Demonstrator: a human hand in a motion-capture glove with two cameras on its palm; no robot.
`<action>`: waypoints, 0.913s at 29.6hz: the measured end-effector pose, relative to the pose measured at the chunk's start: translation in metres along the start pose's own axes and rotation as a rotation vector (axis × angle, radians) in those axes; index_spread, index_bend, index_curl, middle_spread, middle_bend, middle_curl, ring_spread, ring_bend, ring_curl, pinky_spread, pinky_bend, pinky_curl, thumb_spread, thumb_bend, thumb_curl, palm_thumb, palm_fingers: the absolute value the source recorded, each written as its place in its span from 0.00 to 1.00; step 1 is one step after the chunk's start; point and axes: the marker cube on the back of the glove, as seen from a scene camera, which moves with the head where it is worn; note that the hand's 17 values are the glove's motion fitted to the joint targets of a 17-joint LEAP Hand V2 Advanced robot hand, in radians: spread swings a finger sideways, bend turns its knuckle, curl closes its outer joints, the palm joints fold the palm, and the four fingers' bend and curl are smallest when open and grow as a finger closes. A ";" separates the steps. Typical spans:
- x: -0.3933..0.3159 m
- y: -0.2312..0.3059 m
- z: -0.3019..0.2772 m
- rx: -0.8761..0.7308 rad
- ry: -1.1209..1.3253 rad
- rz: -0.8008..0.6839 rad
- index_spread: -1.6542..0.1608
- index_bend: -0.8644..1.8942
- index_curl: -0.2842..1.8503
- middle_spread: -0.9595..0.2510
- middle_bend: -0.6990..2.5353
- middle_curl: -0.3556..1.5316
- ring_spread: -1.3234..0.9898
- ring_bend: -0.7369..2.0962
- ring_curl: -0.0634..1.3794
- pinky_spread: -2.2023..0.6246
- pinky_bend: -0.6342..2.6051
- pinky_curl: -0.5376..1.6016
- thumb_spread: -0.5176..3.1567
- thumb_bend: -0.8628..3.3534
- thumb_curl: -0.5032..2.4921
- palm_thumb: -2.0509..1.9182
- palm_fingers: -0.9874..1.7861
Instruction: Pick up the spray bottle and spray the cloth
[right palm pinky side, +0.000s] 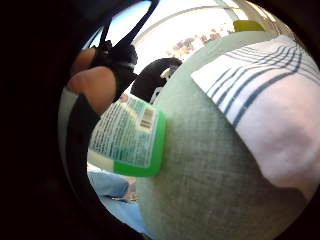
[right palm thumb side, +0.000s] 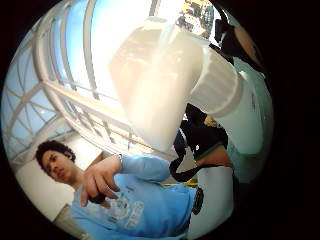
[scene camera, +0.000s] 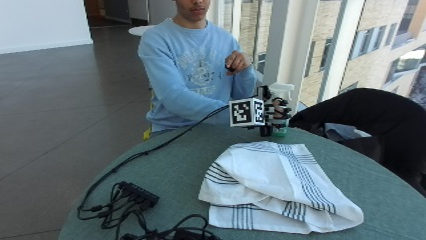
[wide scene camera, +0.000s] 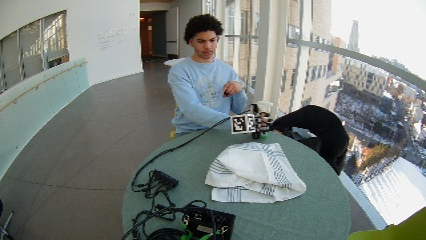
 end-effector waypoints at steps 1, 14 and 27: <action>-0.001 0.005 -0.009 0.005 0.021 0.005 0.76 0.35 0.34 0.72 0.28 0.41 0.53 0.38 0.30 0.85 0.26 0.39 0.42 0.20 0.33 0.71 0.65; -0.018 0.112 -0.155 0.160 0.389 0.122 0.75 0.37 0.32 0.72 0.28 0.41 0.54 0.37 0.29 0.85 0.25 0.39 0.41 0.20 0.31 0.70 0.67; -0.007 0.221 -0.210 0.161 0.714 0.232 0.75 0.38 0.32 0.73 0.29 0.41 0.55 0.36 0.29 0.85 0.24 0.38 0.41 0.20 0.30 0.69 0.67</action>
